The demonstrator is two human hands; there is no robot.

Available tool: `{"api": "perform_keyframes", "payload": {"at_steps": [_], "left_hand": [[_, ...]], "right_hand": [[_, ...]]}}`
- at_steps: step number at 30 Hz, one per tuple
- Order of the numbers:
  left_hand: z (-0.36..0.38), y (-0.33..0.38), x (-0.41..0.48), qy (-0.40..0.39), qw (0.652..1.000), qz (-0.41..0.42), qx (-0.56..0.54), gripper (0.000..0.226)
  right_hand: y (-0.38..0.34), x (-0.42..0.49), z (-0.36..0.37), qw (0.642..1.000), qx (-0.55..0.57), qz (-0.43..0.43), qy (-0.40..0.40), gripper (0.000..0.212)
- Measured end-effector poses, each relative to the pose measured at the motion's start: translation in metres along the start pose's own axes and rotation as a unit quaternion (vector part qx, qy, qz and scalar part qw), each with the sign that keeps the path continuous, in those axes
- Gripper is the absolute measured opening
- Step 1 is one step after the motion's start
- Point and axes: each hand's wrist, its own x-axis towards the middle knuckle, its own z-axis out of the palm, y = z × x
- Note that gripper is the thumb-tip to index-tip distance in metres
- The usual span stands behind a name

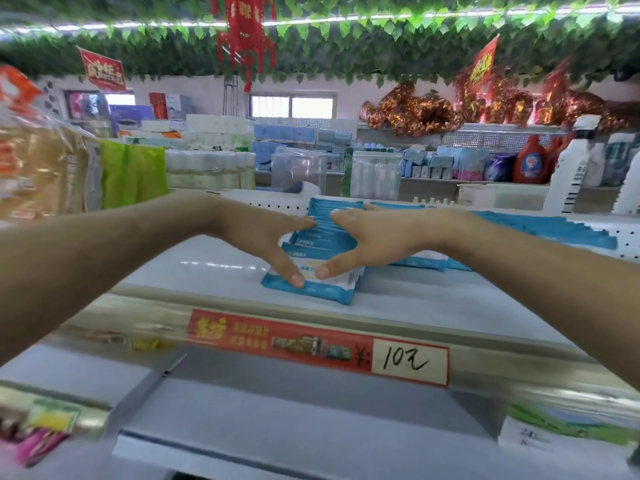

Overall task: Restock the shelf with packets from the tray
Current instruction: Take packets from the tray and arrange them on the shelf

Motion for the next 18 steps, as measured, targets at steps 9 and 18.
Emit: {"api": "perform_keyframes", "payload": {"at_steps": [9,18], "left_hand": [[-0.013,0.042,0.008,0.053,0.995,0.020,0.083,0.129],[-0.018,0.038,0.051,0.103,0.989,-0.019,0.109,0.105]], "right_hand": [[0.018,0.020,0.003,0.992,-0.115,0.043,0.030,0.131],[0.035,0.047,0.015,0.983,-0.158,0.074,0.056,0.118]]}}
